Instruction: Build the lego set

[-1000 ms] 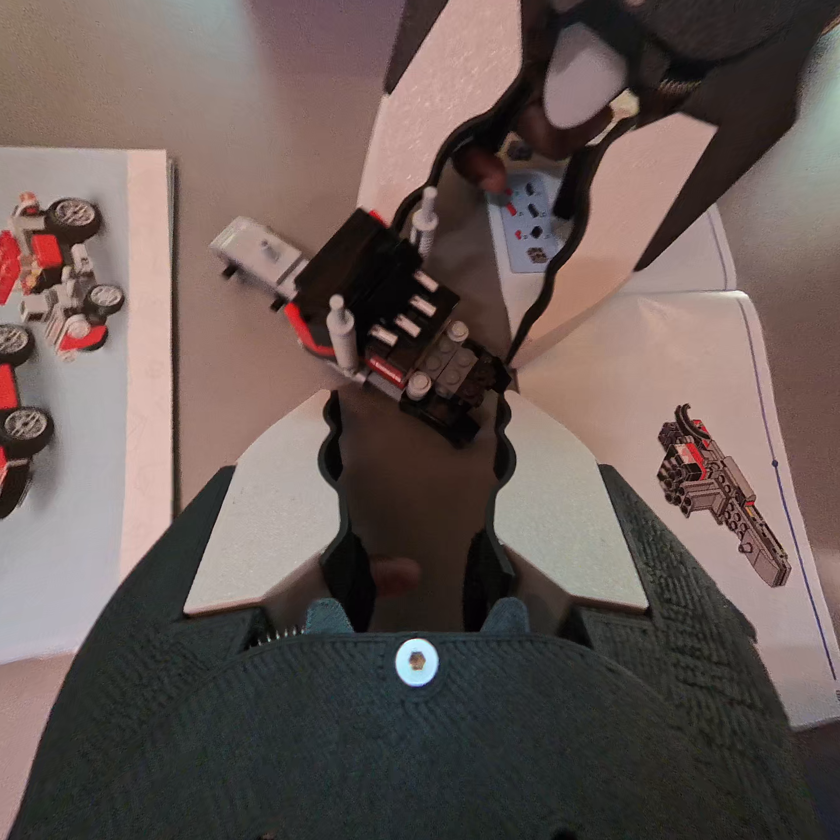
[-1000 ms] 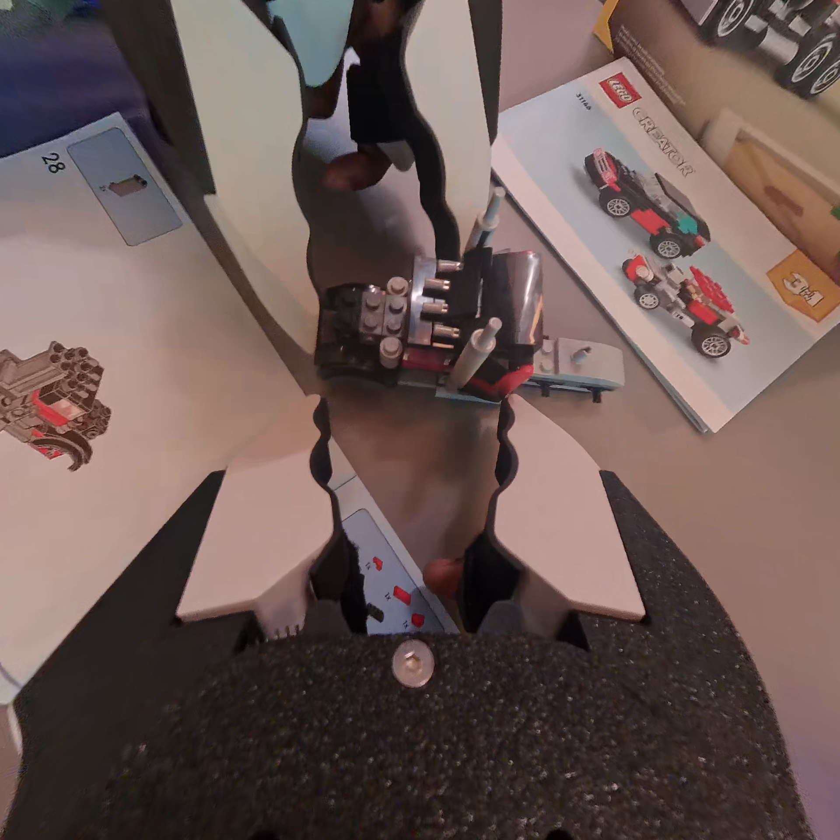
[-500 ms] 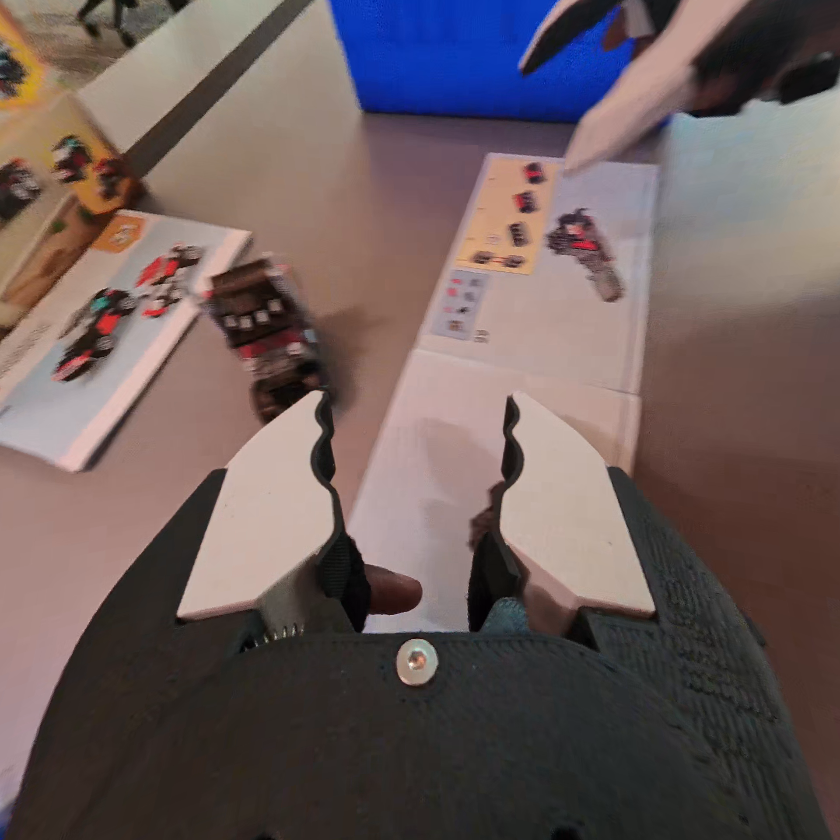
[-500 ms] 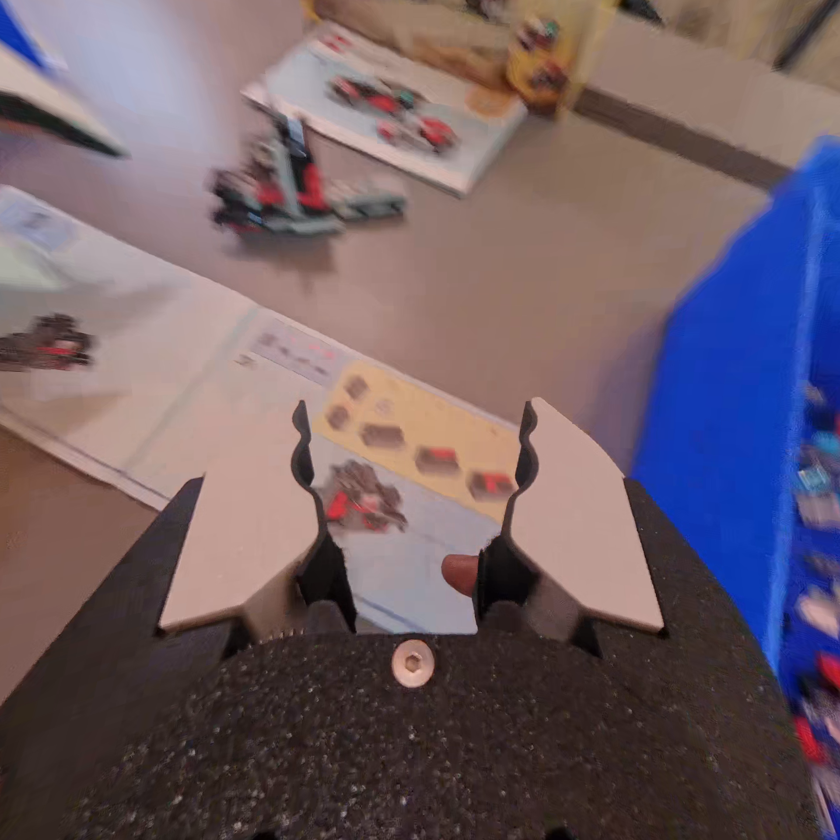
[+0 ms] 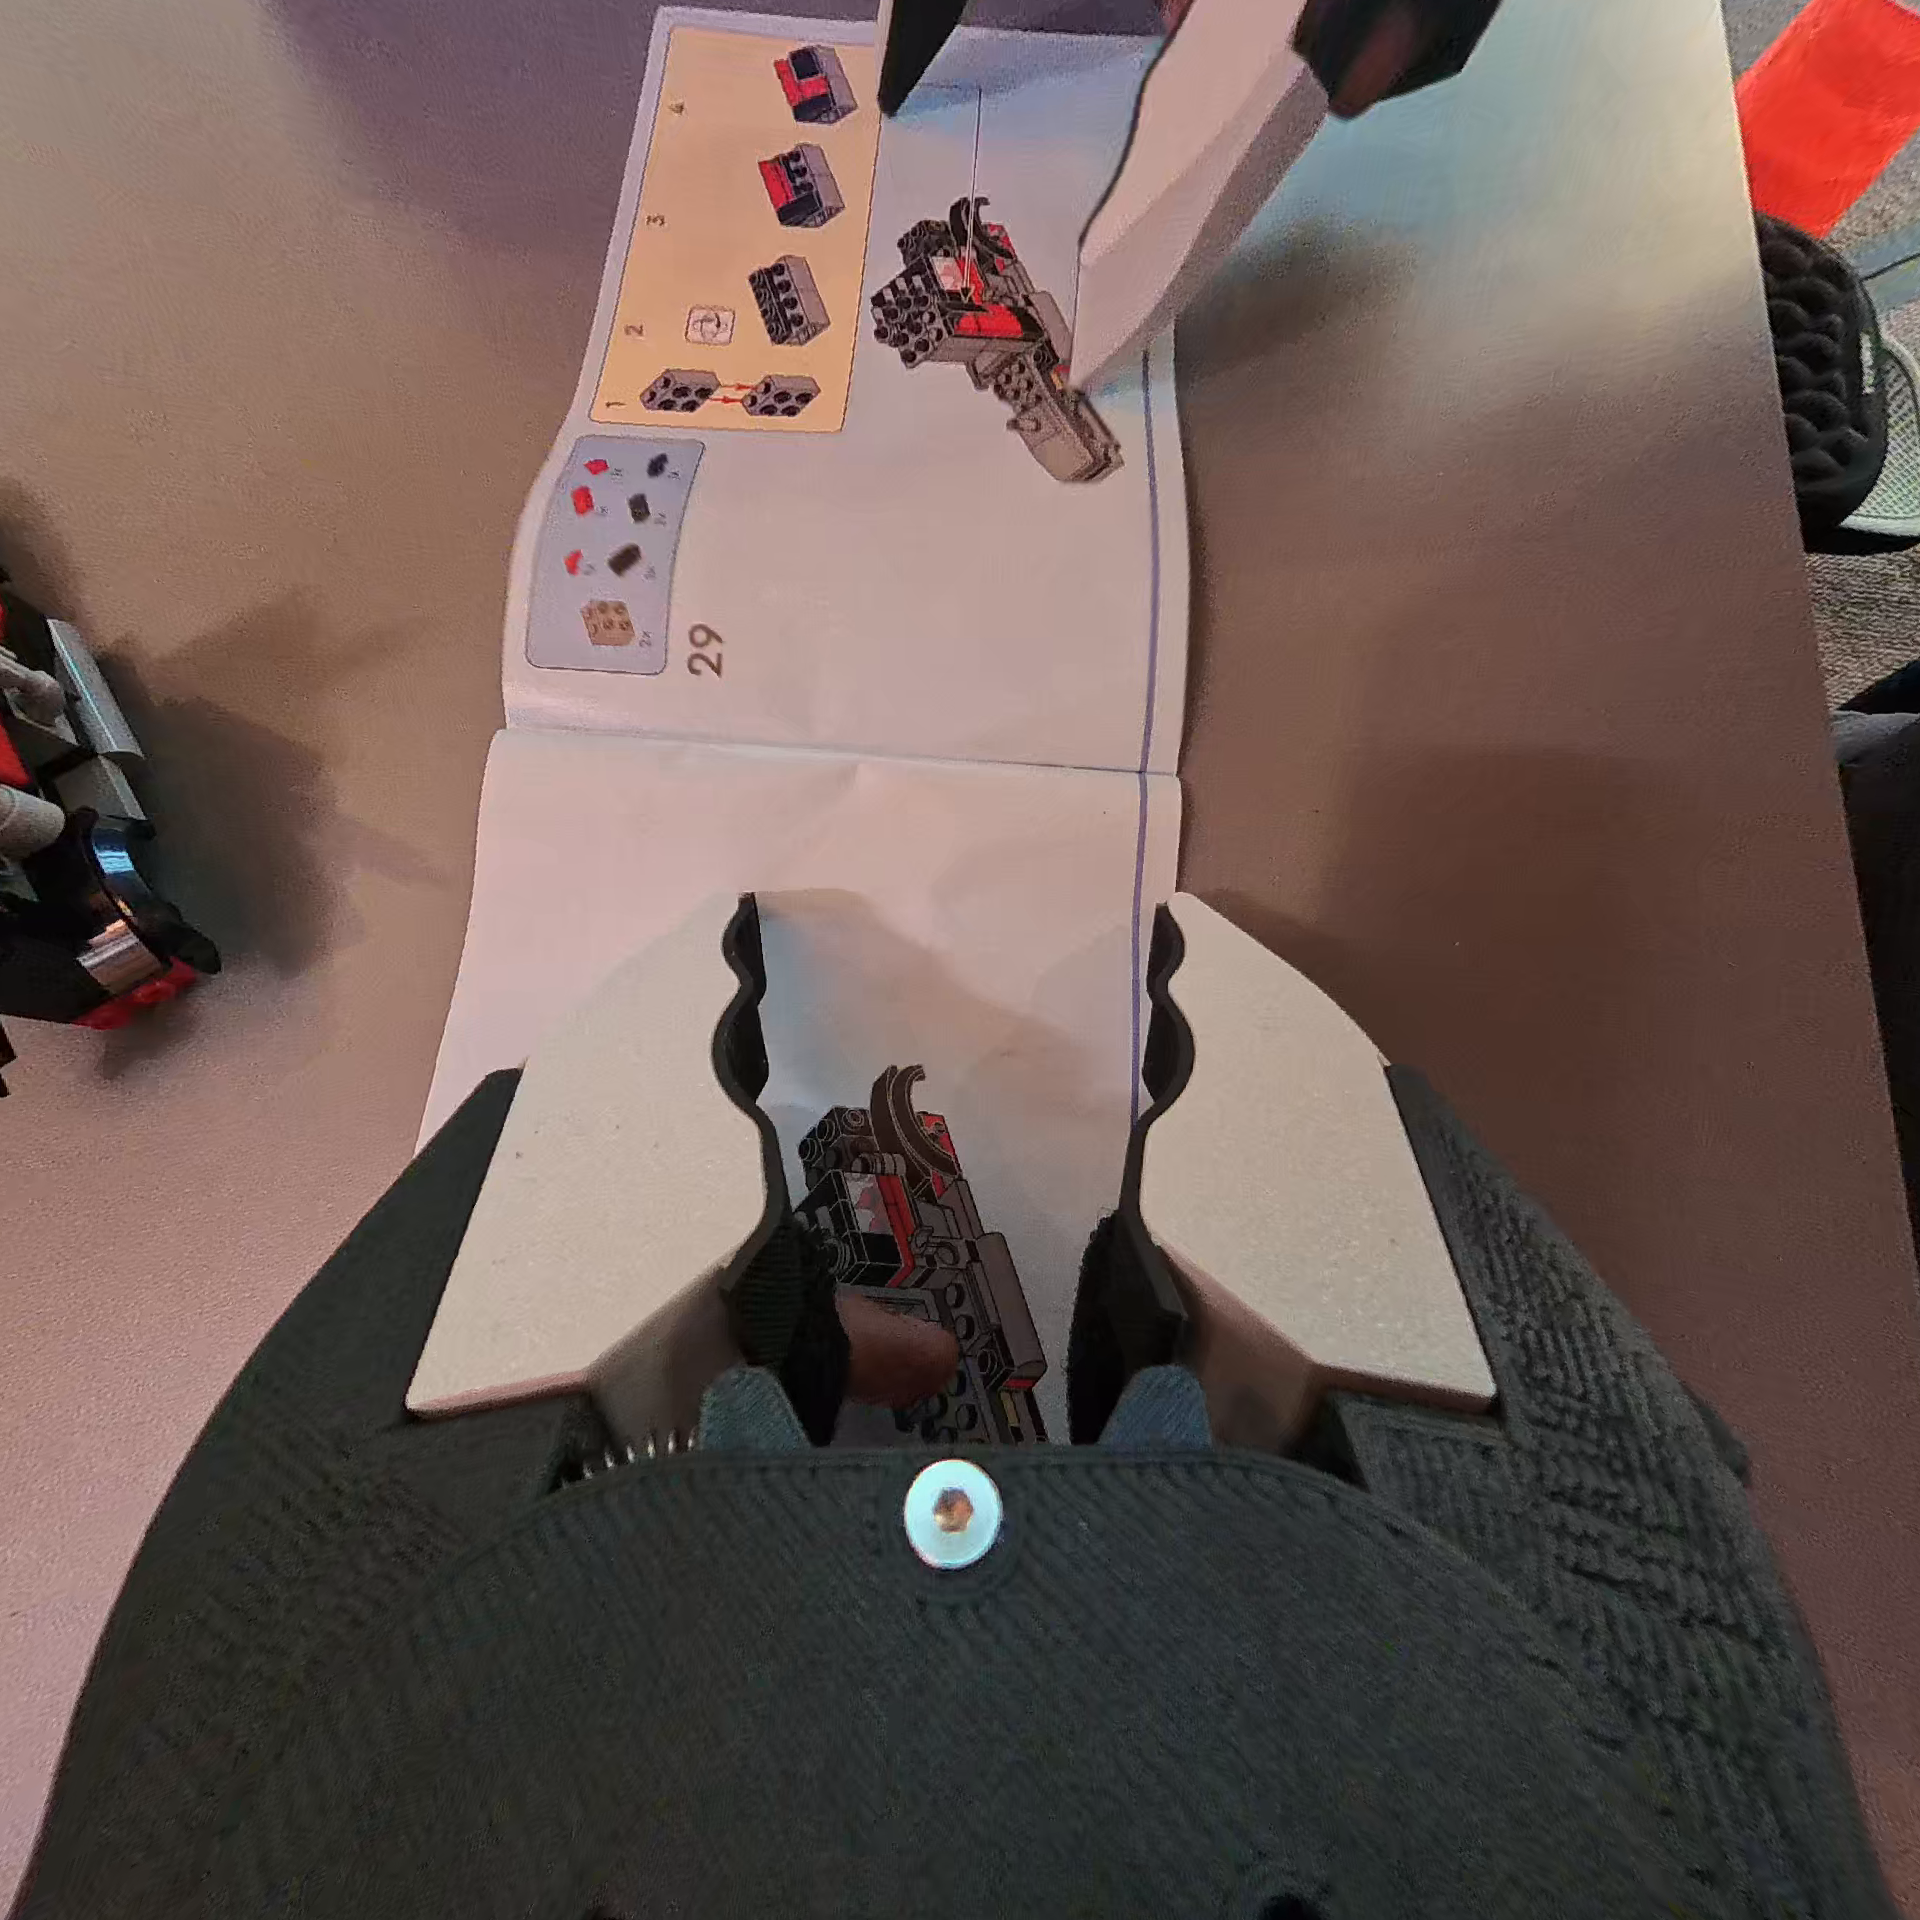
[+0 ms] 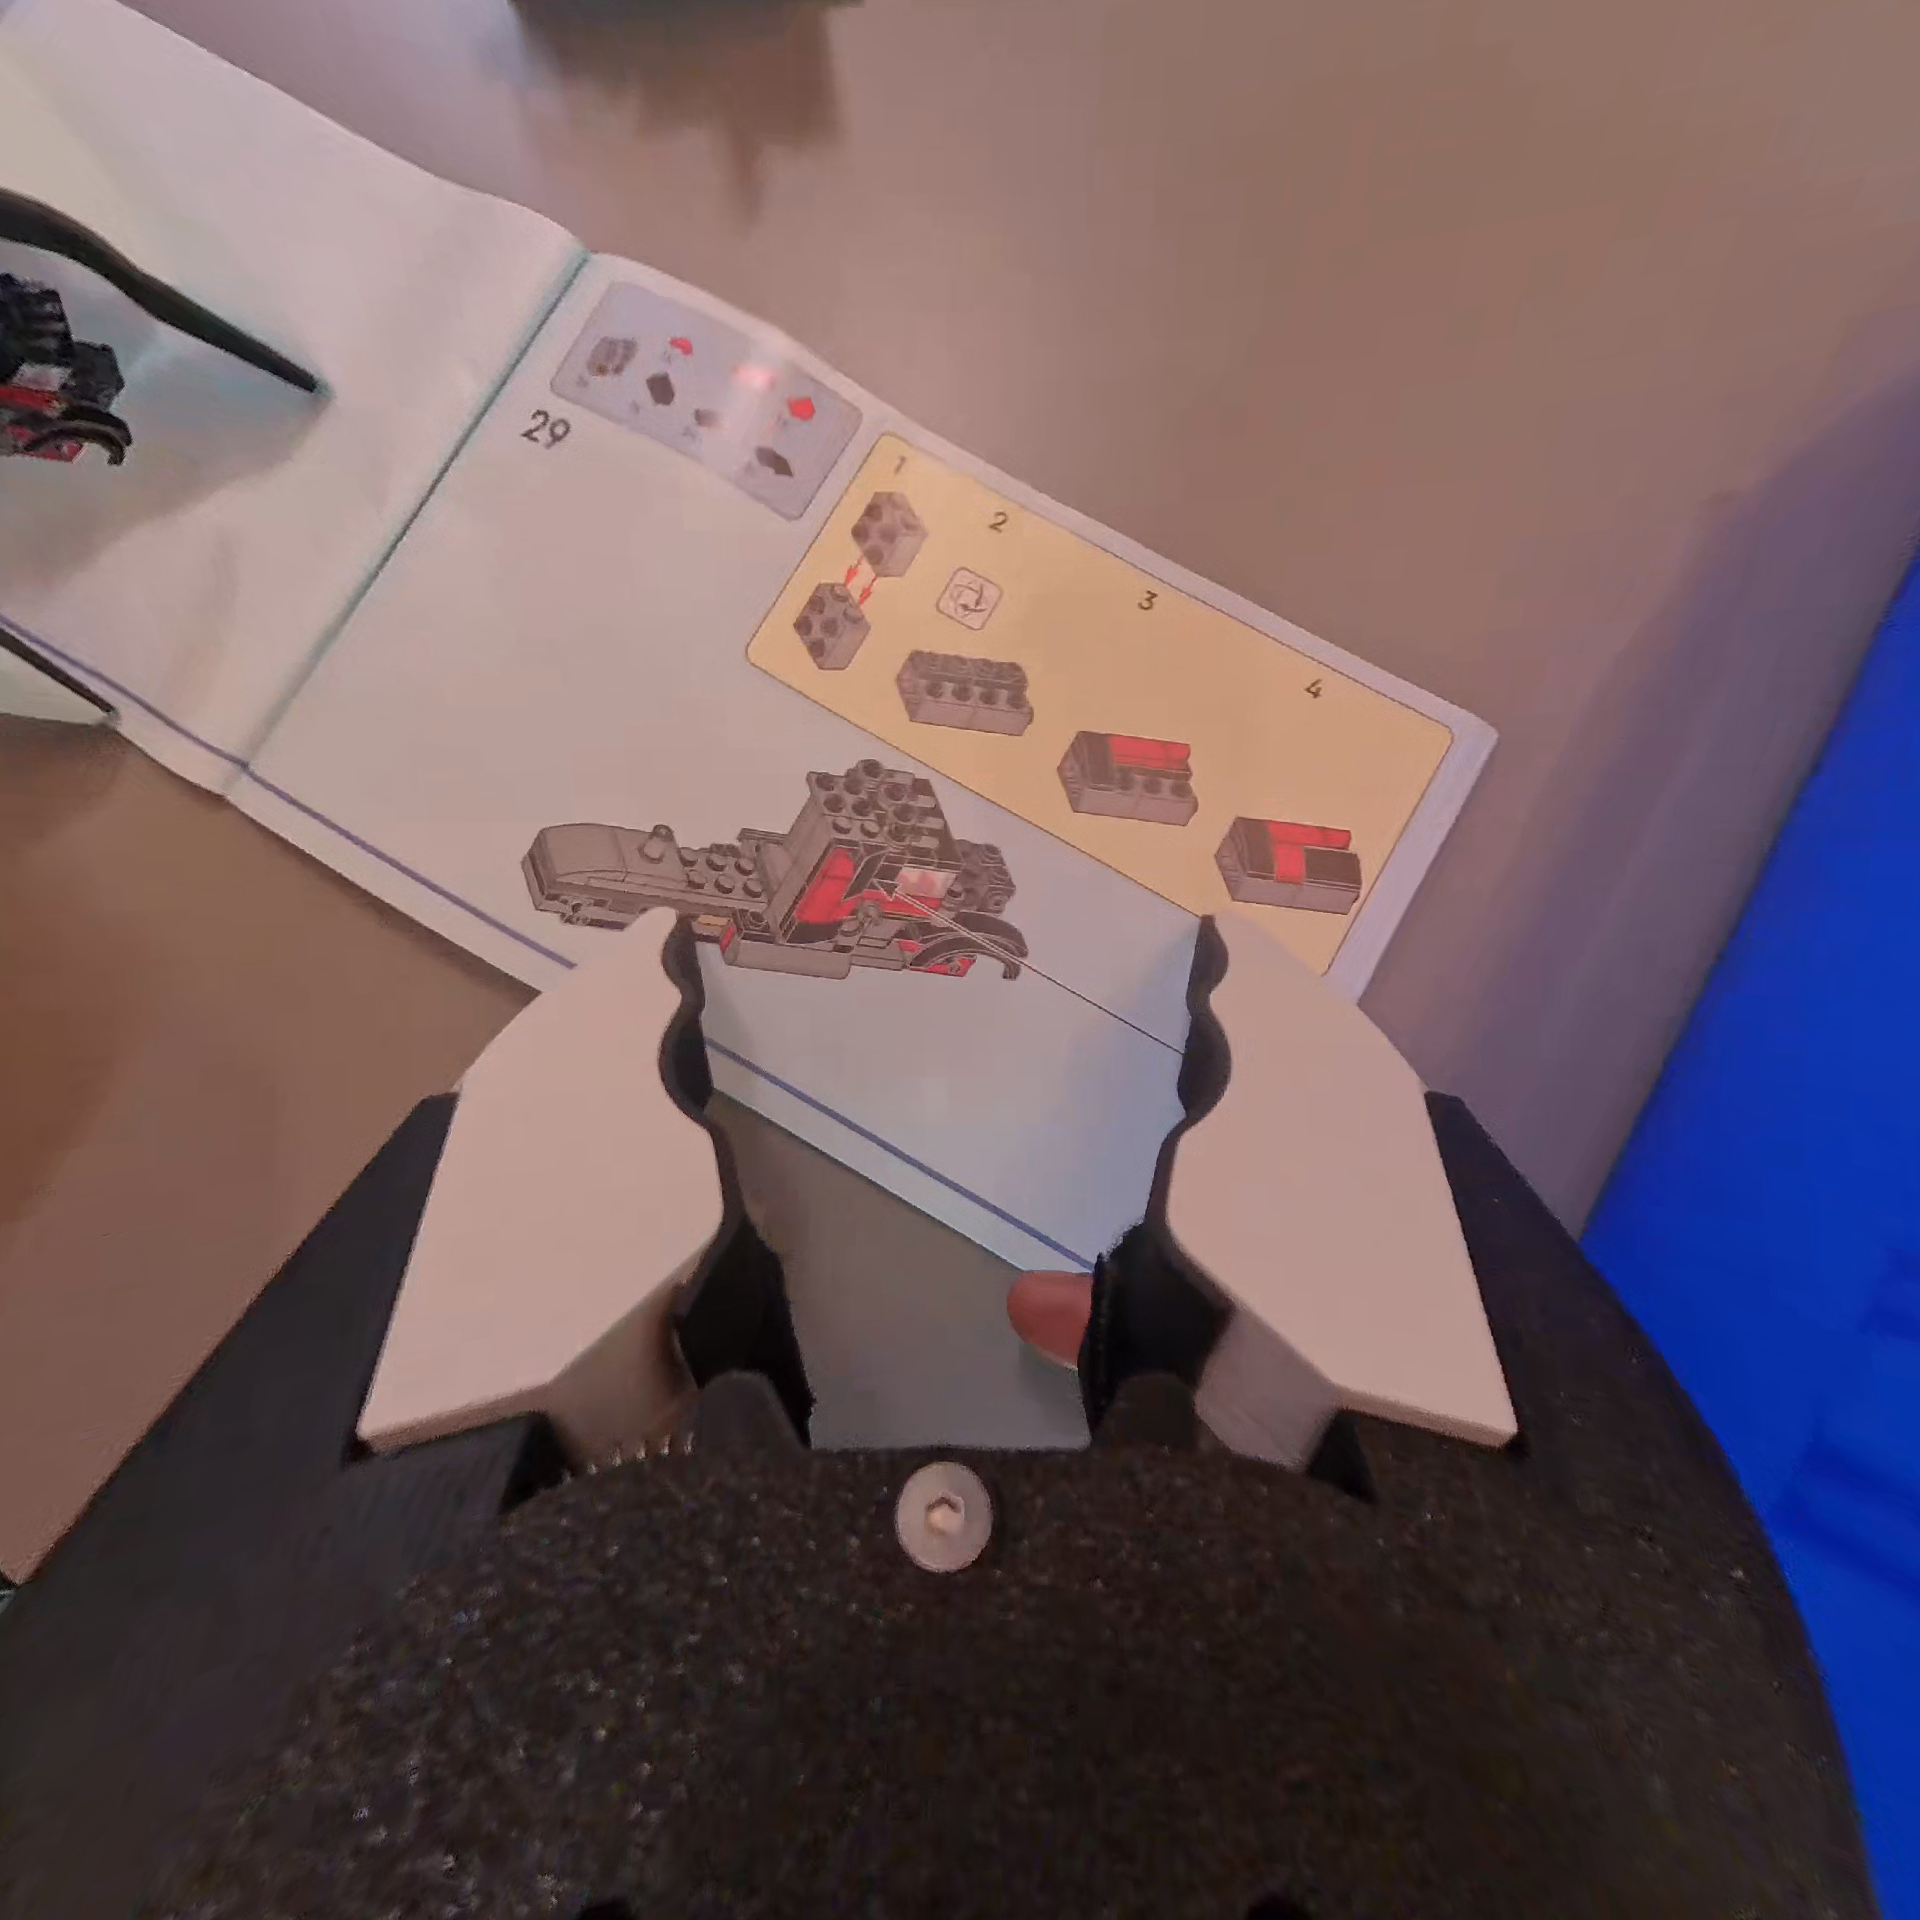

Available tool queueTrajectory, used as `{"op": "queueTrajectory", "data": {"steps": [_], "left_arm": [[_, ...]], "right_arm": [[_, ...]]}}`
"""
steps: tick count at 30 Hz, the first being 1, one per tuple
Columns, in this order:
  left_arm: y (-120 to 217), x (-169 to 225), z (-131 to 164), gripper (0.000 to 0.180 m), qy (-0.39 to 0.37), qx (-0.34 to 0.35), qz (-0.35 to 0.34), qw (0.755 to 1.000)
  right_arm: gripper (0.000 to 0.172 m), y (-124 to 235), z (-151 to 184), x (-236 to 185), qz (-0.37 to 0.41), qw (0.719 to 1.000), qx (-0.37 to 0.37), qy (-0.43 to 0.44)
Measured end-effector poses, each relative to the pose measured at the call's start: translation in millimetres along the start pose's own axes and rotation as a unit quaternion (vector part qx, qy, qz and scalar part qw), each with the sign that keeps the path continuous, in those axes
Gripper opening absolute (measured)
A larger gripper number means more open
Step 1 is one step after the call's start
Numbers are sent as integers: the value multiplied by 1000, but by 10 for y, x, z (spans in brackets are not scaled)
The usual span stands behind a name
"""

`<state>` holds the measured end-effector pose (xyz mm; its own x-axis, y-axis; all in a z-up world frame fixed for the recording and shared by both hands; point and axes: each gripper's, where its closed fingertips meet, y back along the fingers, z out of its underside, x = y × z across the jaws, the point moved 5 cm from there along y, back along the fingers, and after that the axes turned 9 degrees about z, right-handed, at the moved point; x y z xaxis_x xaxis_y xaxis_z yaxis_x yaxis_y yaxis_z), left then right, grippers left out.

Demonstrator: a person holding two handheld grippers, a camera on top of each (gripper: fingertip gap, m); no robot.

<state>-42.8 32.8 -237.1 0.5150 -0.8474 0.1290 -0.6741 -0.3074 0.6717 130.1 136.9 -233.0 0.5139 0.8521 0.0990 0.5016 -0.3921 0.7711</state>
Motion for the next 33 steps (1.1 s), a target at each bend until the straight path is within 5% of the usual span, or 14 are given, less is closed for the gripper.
{"op": "queueTrajectory", "data": {"steps": [16, 22, 26, 30, 33], "left_arm": [[241, 145, 205, 70, -52, -13, 37, 998], [374, 62, -401, 75, -58, 87, 15, 994], [138, -249, -649, 78, -14, 63, 49, 997], [-172, -457, -702, 62, 105, -11, 143, 984], [-250, -464, -708, 30, 112, -47, 170, 978]], "right_arm": [[77, 98, 2, -548, -132, 987, 59, 64], [81, 107, 49, -619, -129, 984, 78, 97], [81, 96, 59, -623, -124, 983, 94, 100], [83, 101, 69, -631, -128, 981, 97, 106], [81, 100, 61, -623, -131, 981, 97, 103]]}}
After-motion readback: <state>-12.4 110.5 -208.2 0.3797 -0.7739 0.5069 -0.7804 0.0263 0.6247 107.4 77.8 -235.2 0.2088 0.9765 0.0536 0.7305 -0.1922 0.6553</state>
